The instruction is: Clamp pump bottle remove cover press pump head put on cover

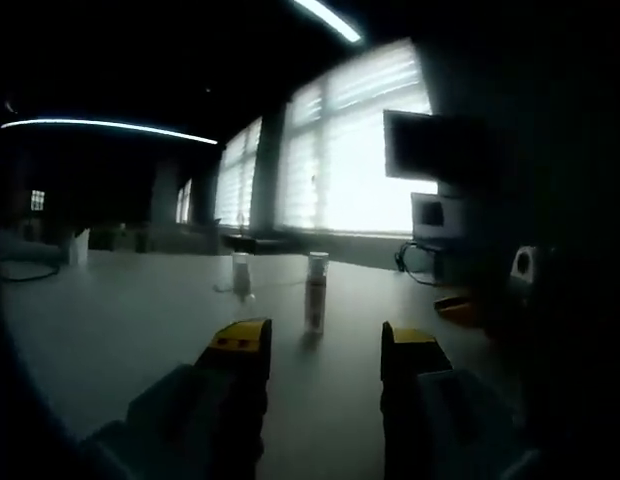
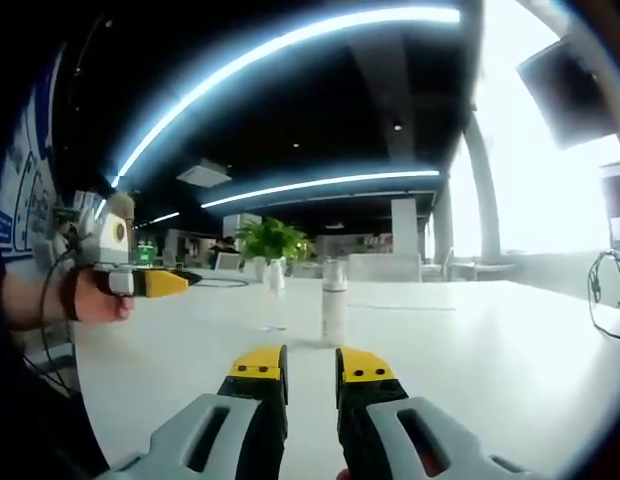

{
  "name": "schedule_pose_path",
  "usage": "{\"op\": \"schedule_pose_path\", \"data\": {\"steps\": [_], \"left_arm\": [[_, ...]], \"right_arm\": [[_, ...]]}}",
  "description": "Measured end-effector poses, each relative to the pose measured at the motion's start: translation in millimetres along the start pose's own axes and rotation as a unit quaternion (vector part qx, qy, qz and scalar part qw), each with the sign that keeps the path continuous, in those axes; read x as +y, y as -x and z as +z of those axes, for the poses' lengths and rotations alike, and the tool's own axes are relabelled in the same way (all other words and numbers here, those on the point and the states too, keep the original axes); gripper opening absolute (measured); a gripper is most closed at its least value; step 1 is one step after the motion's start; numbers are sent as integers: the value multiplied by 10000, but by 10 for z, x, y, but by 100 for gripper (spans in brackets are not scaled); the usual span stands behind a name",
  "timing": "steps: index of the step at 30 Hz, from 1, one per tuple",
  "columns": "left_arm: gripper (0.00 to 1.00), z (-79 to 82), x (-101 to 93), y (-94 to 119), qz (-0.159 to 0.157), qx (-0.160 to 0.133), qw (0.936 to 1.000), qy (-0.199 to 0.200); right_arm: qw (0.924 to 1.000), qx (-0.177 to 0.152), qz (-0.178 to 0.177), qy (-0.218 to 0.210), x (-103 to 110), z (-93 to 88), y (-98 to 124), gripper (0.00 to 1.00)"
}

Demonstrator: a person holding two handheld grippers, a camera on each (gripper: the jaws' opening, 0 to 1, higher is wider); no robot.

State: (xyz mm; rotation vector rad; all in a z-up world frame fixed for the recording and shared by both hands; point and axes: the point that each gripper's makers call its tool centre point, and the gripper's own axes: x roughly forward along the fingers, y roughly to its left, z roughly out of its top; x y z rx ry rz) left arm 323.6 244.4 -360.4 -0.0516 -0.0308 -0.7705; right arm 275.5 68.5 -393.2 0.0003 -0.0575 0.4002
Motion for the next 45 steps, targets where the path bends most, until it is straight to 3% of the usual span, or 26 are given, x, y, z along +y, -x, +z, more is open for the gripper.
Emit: {"op": "schedule_pose_path", "data": {"steps": [5, 9, 13, 16, 20, 25, 27, 37, 45], "left_arm": [[34, 35, 22, -229, 121, -64, 9999, -80], [33, -36, -31, -364, 127, 44, 9997, -188], [33, -64, -44, -534, 233, 77, 9997, -12], [33, -80, -9, -682, 397, 65, 9986, -350], [33, -144, -68, -830, 369, 119, 9991, -163], [33, -149, -54, -956, 508, 106, 9986, -74], [32, -142, 21, -1014, 609, 102, 9966, -545], [32, -239, 14, -1212, 530, 180, 9982, -195], [32, -444, 47, -1269, 583, 349, 9972, -305]], "right_arm": [[10000, -14, -30, -23, -21, 5, 3, 13], [10000, 1, -30, -38, -27, 0, -6, 13], [10000, 5, -50, -17, -32, -2, -5, 13], [10000, -1, -66, -21, -39, 1, -1, 13], [9999, -14, -87, -48, -47, 6, -1, 13], [10000, -5, -81, -57, -40, 3, -3, 13], [10000, -6, -73, -52, -35, 3, -2, 13], [9999, -16, -69, -81, -51, 5, 1, 13], [9999, -30, -59, -78, -45, 7, 2, 13]]}}
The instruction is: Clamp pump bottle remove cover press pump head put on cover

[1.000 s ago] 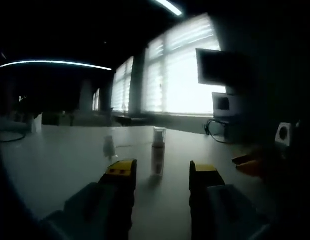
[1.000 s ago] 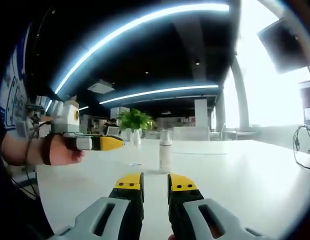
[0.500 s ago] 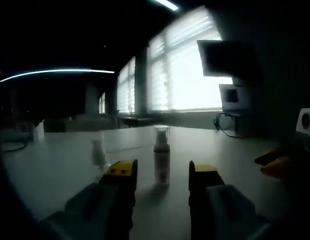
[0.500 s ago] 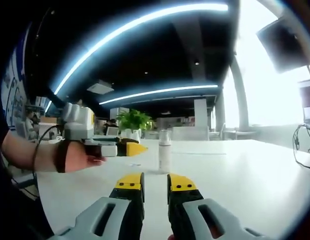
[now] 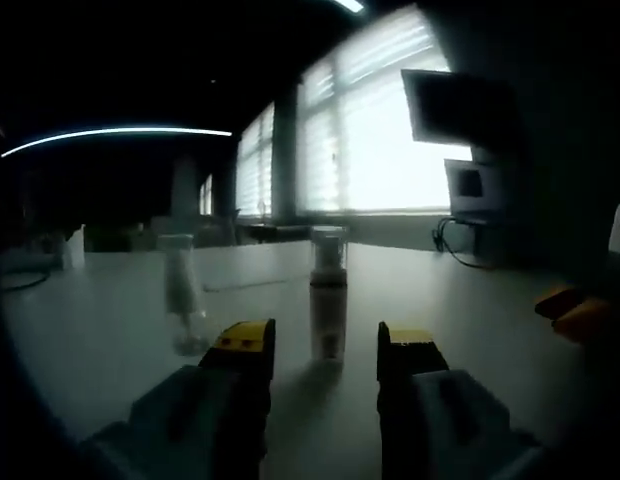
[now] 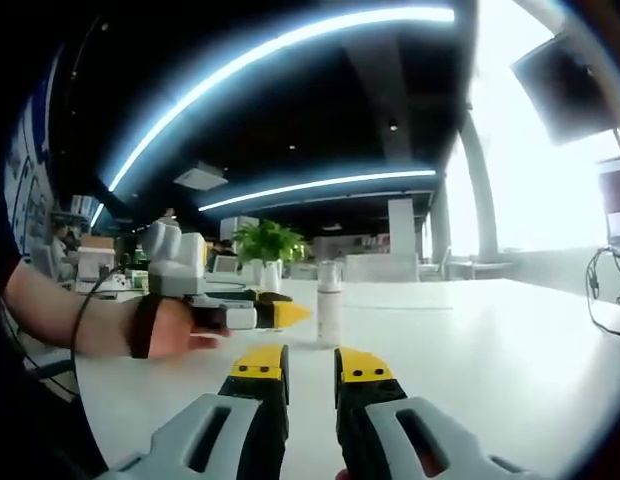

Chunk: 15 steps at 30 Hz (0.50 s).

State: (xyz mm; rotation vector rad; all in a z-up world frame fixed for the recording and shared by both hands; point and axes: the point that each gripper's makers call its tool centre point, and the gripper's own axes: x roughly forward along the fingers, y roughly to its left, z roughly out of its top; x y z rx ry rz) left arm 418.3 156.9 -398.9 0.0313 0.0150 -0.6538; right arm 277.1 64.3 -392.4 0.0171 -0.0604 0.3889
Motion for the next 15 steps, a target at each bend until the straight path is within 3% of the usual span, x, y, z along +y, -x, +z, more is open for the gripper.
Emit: {"op": "schedule_pose_path", "data": {"steps": [5, 8, 15], "left_arm": [[32, 26, -32, -90, -50, -9, 10000, -81], [31, 69, -45, -92, -100, -87, 9998, 169], [31, 55, -59, -178, -159, -73, 9998, -43]], "right_arm": [[10000, 4, -1, 7, -2, -4, 3, 13], [10000, 4, 5, 0, -5, -5, 3, 13], [10000, 5, 31, 39, 0, -7, -2, 13]]}}
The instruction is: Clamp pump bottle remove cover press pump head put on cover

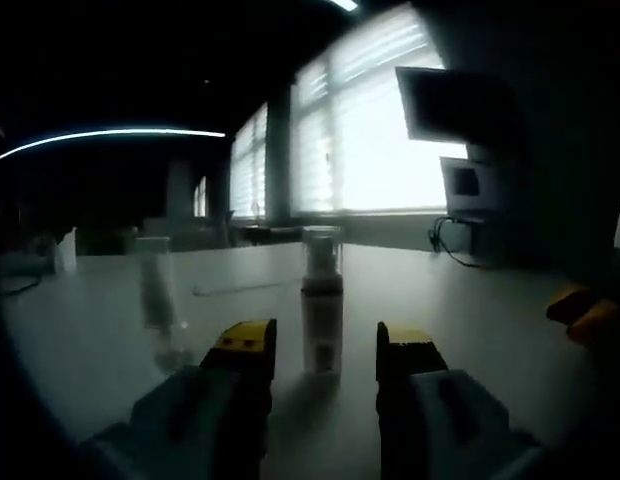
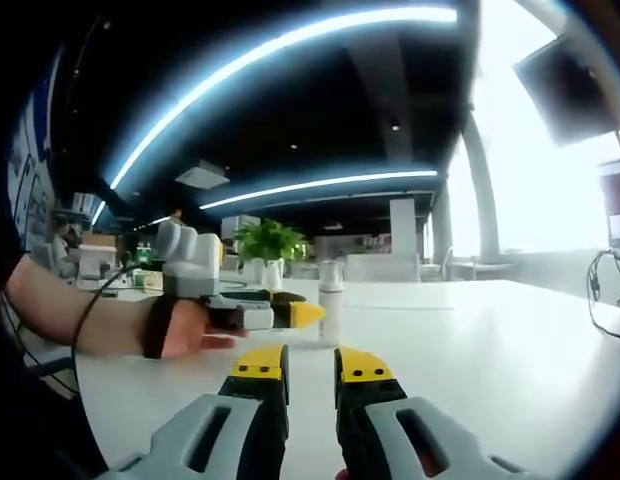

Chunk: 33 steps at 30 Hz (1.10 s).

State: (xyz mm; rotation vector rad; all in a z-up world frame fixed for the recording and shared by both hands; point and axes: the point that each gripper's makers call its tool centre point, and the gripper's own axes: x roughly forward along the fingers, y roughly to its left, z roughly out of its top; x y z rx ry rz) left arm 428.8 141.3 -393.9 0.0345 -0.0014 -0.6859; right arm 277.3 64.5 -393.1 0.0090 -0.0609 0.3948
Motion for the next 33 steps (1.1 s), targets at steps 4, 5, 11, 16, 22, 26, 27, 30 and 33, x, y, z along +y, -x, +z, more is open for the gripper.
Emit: {"op": "schedule_pose_path", "data": {"steps": [4, 5, 11, 16, 22, 26, 27, 30, 33], "left_arm": [[31, 29, -24, -80, -101, 18, 9999, 99], [31, 40, -23, -89, -97, -5, 9999, 127], [30, 30, 15, -157, -39, 4, 9999, 138], [29, -16, -21, -240, -133, 76, 9999, 54], [28, -78, 14, -342, -102, 139, 9998, 52], [27, -75, 4, -375, -153, 146, 9998, 31], [27, -82, 5, -393, -174, 144, 9997, 13], [26, -50, 31, -429, -125, 92, 9999, -17], [24, -41, -5, -441, -130, 61, 9999, 64]], "right_arm": [[10000, 0, -1, 0, 2, 0, 2, 13], [10000, 5, -1, 15, 3, -3, 1, 13], [10000, 8, 7, 23, -1, -7, 0, 13], [10000, 11, 10, 26, 1, -7, 0, 13], [10000, 38, -5, 21, -1, -14, 0, 13], [10000, 45, -14, 33, 5, -14, -1, 13], [10000, 45, -12, 32, 5, -14, -1, 13], [10000, 41, -6, 29, 6, -11, -1, 13], [10000, 44, -2, 33, 10, -13, -1, 13]]}}
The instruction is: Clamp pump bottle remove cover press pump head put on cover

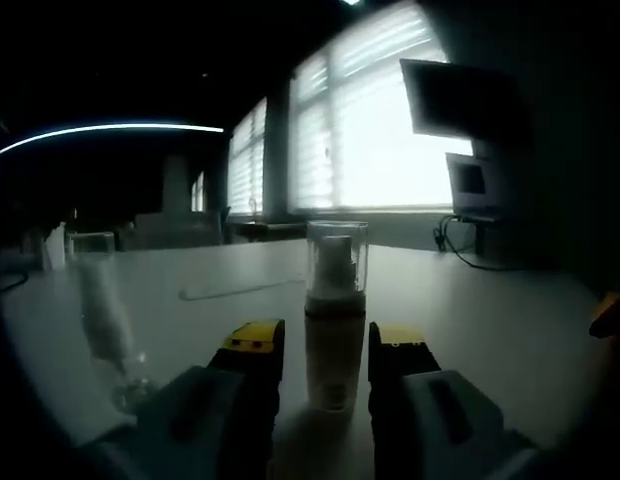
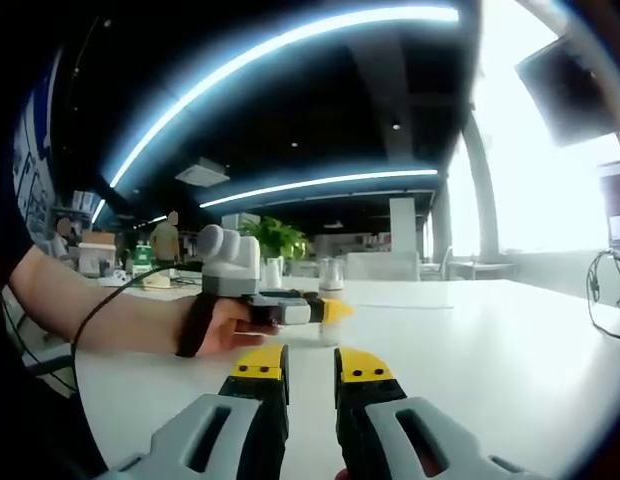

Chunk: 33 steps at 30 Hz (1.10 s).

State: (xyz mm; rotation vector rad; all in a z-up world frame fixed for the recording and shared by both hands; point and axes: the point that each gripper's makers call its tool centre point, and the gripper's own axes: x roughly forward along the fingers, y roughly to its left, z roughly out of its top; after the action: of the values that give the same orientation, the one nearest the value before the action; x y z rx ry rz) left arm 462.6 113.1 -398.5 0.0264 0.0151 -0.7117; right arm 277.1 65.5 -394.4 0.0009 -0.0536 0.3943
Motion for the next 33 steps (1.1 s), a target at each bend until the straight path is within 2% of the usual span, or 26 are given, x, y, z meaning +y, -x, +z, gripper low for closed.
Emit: {"op": "schedule_pose_path", "data": {"steps": [4, 8, 11, 13, 17, 24, 28, 33], "left_arm": [[24, -16, -18, -56, -40, 43, 9999, -109], [23, 11, 3, -59, 17, -7, 10000, 47], [21, 9, -44, -85, 2, 27, 9999, -140], [18, 1, -7, -77, 42, 26, 9998, -184], [14, -6, 4, -75, 97, -35, 9999, 37], [14, 29, -5, -55, 69, -71, 9999, -67], [14, 91, 51, -30, 109, -225, 9994, 228], [14, 28, 69, -7, 84, -133, 9999, 51]], "right_arm": [[10000, -9, -7, -16, 0, 2, -2, 13], [10000, -9, -3, -7, 6, 2, -2, 13], [10000, -14, 0, -6, 6, 5, -2, 13], [10000, -18, 1, -3, 7, 6, -1, 13], [10000, -19, 4, 8, 9, 5, -2, 13], [10000, -22, 13, 9, 18, 6, -1, 12], [10000, -22, 8, 0, 14, 6, -1, 12], [10000, -11, 10, 16, 15, 3, -2, 12]]}}
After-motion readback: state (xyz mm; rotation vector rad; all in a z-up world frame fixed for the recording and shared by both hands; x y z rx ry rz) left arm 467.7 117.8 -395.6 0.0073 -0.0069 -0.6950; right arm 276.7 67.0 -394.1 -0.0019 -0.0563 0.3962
